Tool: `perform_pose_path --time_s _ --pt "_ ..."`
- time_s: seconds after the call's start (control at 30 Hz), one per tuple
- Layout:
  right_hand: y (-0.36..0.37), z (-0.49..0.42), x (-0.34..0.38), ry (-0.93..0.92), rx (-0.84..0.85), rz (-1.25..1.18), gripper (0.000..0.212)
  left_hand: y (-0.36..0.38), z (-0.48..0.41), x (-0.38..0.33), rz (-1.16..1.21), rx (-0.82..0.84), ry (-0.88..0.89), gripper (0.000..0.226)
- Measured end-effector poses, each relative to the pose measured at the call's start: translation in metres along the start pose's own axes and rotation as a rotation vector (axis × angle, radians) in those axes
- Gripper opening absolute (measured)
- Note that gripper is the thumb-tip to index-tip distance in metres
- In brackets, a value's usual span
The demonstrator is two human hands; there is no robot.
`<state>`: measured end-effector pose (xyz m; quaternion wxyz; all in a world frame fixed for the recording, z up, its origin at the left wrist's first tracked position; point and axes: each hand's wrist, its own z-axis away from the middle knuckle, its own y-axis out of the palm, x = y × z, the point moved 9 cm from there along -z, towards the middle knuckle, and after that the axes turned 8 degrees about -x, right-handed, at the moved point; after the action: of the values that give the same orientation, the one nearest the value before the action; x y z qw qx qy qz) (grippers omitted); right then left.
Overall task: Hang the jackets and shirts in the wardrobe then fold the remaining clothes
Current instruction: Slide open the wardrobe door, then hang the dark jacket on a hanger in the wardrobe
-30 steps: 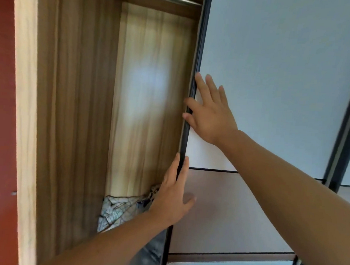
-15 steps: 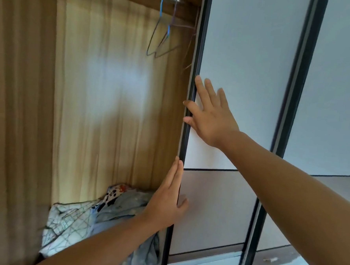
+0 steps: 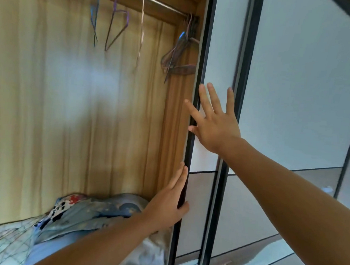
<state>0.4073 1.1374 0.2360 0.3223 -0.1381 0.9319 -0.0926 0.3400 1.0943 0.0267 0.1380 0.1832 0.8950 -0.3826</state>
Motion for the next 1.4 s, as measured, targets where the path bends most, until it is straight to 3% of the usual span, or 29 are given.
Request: perform_pose_path --time_s 0.37,0.77,0.9,1.03,1.1,1.17,1.23,1.3,1.4 --pt "0.031 0.014 -0.03 0.016 0.011 0.0 0.074 0.038 -0.02 -0.007 0.014 0.054 -0.021 0.101" --pt "0.039 0.02 -0.039 0.067 0.085 -0.025 0.072 0.04 -0.031 -0.016 -0.029 0.221 -0.034 0.101" --pt "0.035 0.02 -0.032 0.098 0.138 -0.058 0.071 0.02 -0.025 -0.01 -0.082 0.278 -0.06 0.085" --pt "0.025 0.024 -0.019 0.159 0.153 -0.17 0.057 -0.019 0.002 0.031 -0.312 0.304 -0.201 0.068" --pt "0.009 0.025 0.008 0.101 0.077 -0.215 0.038 -0.05 0.023 0.061 -0.379 0.298 -0.298 0.053" --pt "-0.007 0.026 0.049 -0.01 0.08 -0.328 0.036 -0.084 0.046 0.085 -0.44 0.304 -0.374 0.041" --pt "-0.022 0.027 0.091 -0.074 0.223 -0.53 0.042 -0.12 0.072 0.106 -0.524 0.323 -0.441 0.038" --pt "-0.028 0.032 0.135 -0.085 0.489 -0.747 0.049 -0.157 0.1 0.121 -0.576 0.335 -0.511 0.038" --pt "-0.049 0.037 0.201 -0.186 0.705 -0.858 0.051 -0.206 0.147 0.14 -0.608 0.328 -0.633 0.041"
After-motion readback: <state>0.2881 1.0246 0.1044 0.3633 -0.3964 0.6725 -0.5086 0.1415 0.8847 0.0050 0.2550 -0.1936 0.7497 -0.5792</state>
